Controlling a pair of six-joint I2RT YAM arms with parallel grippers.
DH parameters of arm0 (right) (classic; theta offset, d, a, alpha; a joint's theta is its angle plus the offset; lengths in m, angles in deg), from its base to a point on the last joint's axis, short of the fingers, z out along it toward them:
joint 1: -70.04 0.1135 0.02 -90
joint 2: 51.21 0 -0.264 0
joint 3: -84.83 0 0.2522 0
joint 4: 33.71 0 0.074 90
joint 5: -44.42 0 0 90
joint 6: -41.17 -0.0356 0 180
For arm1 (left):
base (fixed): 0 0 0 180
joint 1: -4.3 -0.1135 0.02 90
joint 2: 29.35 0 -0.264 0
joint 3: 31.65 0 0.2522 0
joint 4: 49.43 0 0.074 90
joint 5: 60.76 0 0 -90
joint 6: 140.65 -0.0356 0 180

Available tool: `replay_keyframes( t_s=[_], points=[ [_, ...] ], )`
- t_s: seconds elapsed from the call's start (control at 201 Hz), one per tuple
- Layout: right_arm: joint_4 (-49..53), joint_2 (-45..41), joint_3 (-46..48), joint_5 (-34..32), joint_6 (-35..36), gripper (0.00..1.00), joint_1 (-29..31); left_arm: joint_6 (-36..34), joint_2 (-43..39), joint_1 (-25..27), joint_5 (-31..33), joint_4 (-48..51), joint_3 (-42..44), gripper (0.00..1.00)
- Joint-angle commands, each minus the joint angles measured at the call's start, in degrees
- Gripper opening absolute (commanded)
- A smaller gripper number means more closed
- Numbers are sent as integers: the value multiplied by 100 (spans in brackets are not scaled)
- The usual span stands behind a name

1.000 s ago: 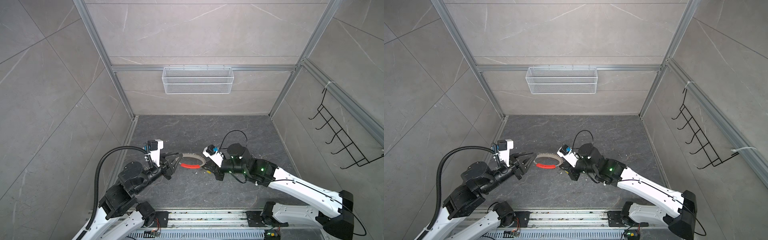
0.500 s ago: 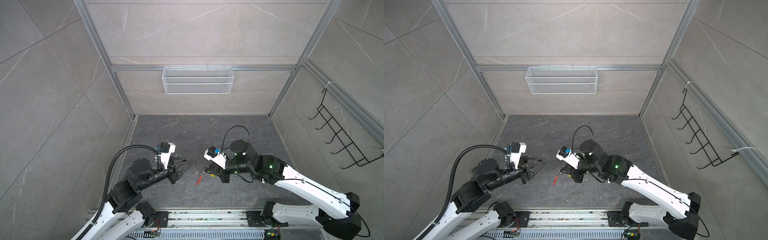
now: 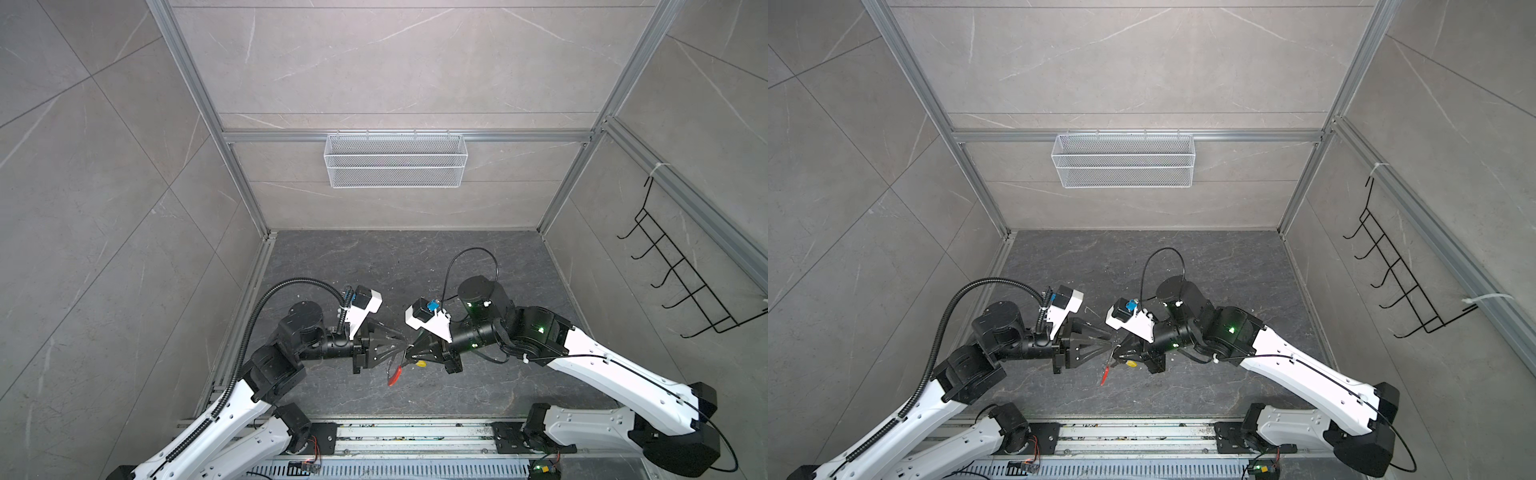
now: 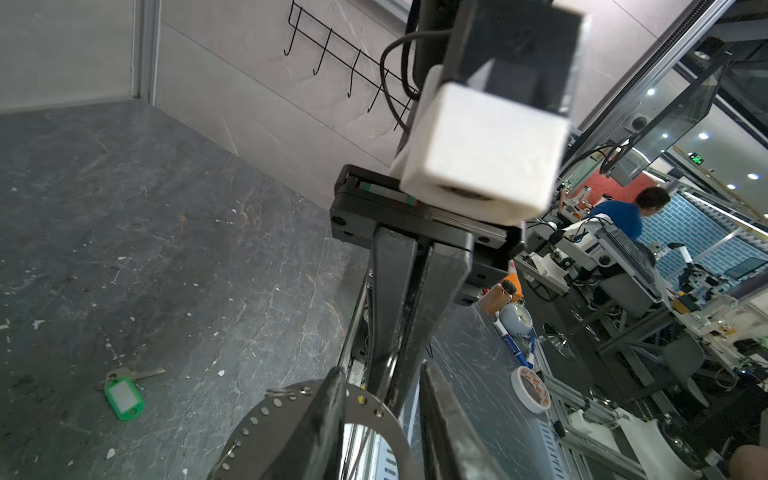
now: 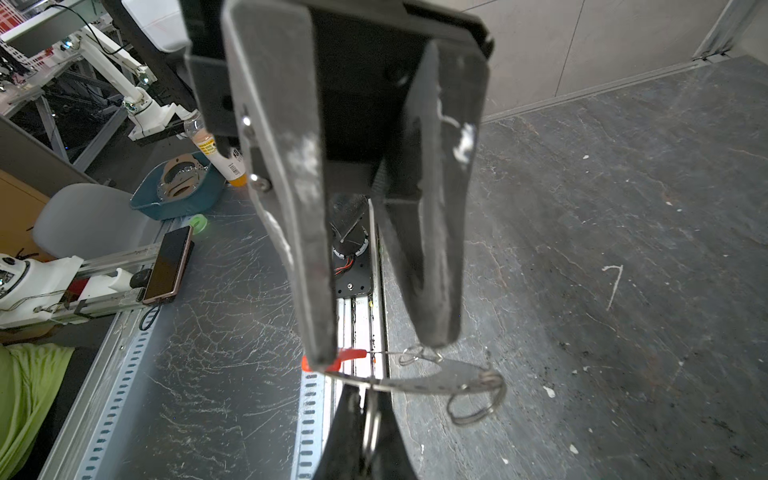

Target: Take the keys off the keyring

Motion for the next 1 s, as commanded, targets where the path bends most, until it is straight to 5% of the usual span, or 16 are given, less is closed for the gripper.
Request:
replay_keyframes(
  t_s=[0.0,0.528,0.991],
  points=[
    [-52,19,-192,206,68,0,31,-174,105,20,-282,59,-284,33],
    [-160,-95,-62,-30,0,0,25,-286,183,36,-522,287,-378,29],
    [-224,-104,-52,-199,-71,0,24,-445,429,217,-548,473,-501,12]
  ],
)
